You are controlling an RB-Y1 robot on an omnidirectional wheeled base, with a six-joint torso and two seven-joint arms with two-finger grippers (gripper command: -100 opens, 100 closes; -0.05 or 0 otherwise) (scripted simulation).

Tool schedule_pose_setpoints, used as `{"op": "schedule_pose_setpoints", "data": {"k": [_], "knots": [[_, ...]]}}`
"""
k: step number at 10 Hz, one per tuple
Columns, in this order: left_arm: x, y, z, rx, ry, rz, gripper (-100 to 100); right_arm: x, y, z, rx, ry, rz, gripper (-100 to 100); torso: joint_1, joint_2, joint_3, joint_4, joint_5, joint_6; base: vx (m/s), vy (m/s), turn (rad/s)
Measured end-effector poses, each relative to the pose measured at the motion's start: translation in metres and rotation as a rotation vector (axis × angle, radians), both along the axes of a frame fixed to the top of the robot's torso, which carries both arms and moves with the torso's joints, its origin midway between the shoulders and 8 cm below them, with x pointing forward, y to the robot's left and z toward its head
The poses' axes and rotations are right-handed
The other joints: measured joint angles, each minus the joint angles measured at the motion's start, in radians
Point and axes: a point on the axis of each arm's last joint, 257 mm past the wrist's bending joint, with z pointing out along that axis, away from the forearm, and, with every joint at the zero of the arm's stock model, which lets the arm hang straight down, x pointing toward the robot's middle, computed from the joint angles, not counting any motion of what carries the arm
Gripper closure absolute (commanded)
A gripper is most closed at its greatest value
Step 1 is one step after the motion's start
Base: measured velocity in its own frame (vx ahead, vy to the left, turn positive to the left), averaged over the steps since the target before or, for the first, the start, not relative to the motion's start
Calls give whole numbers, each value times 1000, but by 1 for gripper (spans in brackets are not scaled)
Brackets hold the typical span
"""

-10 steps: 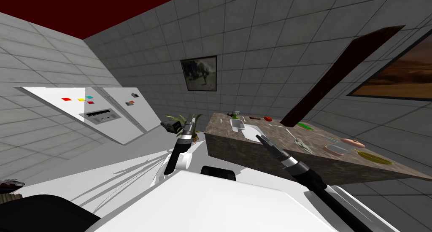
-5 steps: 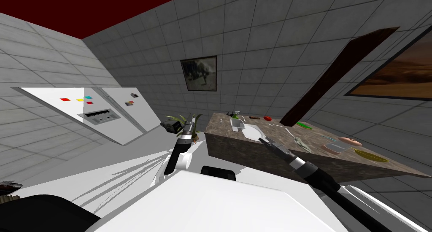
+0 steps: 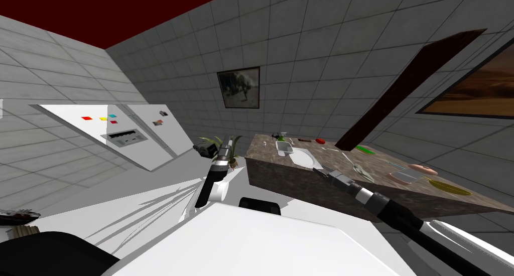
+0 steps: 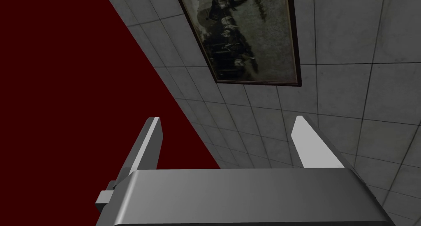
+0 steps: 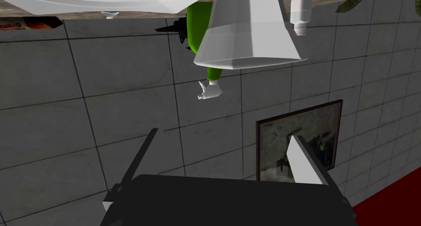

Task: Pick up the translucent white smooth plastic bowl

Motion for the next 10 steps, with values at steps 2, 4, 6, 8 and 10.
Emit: {"op": "schedule_pose_setpoints", "data": {"k": [2,4,6,8,10], "knots": [[0,0,0,0,0,0,0,2,-18,-9,-82,29,8,-100,0,0,0,0,0,0,-19,40,54],[0,0,0,0,0,0,0,-2,-34,-12,-162,59,19,-100,0,-1,0,0,0,0,-6,49,67],[0,0,0,0,0,0,0,-5,-50,-15,-239,89,30,-100,1,-1,0,0,0,0,-13,55,83],[0,0,0,0,0,0,0,-8,-65,-18,-312,118,43,-100,1,-1,0,0,0,0,-9,58,91],[0,0,0,0,0,0,0,-9,-80,-21,-384,146,54,-100,2,-1,-1,0,0,0,1,69,105]]}}
